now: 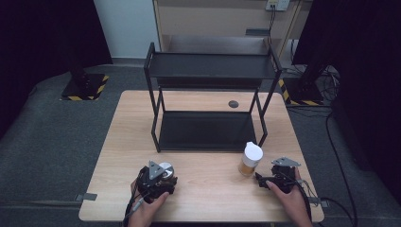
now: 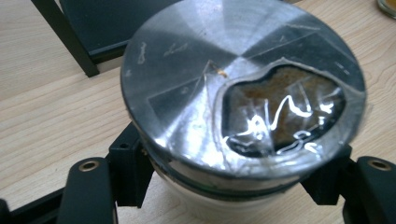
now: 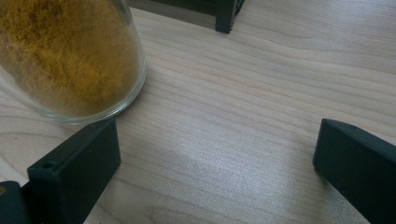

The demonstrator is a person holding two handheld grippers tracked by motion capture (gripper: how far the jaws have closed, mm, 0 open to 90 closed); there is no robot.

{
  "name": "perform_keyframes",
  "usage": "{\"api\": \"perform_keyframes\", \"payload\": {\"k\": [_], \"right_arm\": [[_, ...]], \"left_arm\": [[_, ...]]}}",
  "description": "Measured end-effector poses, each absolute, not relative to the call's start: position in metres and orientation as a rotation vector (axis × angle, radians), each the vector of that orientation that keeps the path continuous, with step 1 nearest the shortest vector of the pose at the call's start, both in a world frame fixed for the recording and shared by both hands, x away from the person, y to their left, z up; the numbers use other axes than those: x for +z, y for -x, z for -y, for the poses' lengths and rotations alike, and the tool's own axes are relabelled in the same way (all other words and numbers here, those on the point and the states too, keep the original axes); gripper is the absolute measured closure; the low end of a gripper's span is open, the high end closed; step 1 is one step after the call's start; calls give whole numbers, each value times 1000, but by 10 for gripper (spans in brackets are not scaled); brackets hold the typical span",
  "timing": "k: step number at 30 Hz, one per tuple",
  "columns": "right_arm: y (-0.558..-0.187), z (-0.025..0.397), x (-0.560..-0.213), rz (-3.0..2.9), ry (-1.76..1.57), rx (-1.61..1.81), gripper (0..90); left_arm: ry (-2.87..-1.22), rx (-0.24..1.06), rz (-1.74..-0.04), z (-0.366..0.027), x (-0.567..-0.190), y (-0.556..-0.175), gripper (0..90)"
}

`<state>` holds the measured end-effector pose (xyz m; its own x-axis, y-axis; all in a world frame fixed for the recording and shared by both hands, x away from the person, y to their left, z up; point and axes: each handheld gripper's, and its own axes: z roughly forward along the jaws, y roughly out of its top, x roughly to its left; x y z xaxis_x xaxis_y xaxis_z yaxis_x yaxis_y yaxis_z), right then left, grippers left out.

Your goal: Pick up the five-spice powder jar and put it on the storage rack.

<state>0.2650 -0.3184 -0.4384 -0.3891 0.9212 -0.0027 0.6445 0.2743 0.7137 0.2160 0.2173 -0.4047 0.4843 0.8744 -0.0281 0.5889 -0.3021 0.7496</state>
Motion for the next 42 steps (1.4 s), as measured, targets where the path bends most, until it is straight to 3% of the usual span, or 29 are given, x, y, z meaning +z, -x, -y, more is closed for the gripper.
{"api": "perform_keyframes", "payload": {"k": [29, 42], "right_arm": [[-265, 318, -438, -2132, -1412, 892, 17], [-265, 318, -438, -2132, -1412, 892, 17]], "left_arm": [[-1972, 542, -1173, -215, -390, -205, 300], [-2009, 544, -1155, -202, -387, -219, 300]]}}
